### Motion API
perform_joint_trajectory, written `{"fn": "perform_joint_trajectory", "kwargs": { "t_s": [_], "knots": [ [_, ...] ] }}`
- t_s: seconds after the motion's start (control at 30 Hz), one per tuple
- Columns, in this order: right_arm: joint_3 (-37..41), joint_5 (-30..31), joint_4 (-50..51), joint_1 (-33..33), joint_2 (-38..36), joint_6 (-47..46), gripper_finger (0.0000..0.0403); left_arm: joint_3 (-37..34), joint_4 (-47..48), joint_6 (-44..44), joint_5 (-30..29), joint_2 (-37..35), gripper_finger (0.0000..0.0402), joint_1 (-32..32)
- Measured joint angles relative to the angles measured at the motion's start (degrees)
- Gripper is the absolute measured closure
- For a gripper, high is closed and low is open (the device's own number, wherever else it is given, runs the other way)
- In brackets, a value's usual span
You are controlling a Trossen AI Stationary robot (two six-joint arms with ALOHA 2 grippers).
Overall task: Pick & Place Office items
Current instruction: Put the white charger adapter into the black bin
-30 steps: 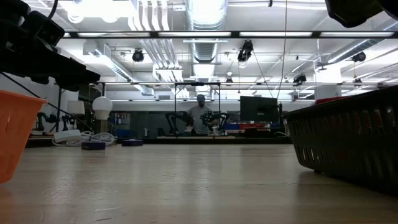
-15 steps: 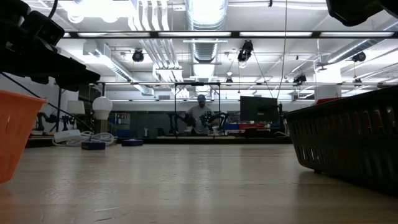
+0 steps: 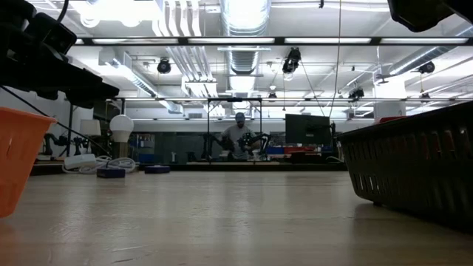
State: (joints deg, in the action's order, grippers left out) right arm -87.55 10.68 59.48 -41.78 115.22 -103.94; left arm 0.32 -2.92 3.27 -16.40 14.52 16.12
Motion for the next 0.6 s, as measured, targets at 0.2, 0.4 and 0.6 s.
{"fn": "perform_joint_trajectory", "kwargs": {
  "t_s": [0.2, 0.4, 0.6],
  "knots": [
    [0.0, 0.0, 0.0, 0.2, 0.0, 0.6, 0.0136, 0.0, 0.0, 0.0, 0.0, 0.0, 0.0149, 0.0],
    [-0.4, 0.0, 0.3, 0.2, 0.0, 1.2, 0.0146, 0.0, 0.0, 0.0, 0.0, 0.0, 0.0149, 0.0],
    [-4.8, 0.7, 6.7, 0.2, -0.4, 2.6, 0.0159, 0.0, 0.0, 0.0, 0.0, 0.0, 0.0149, 0.0]
  ]
}}
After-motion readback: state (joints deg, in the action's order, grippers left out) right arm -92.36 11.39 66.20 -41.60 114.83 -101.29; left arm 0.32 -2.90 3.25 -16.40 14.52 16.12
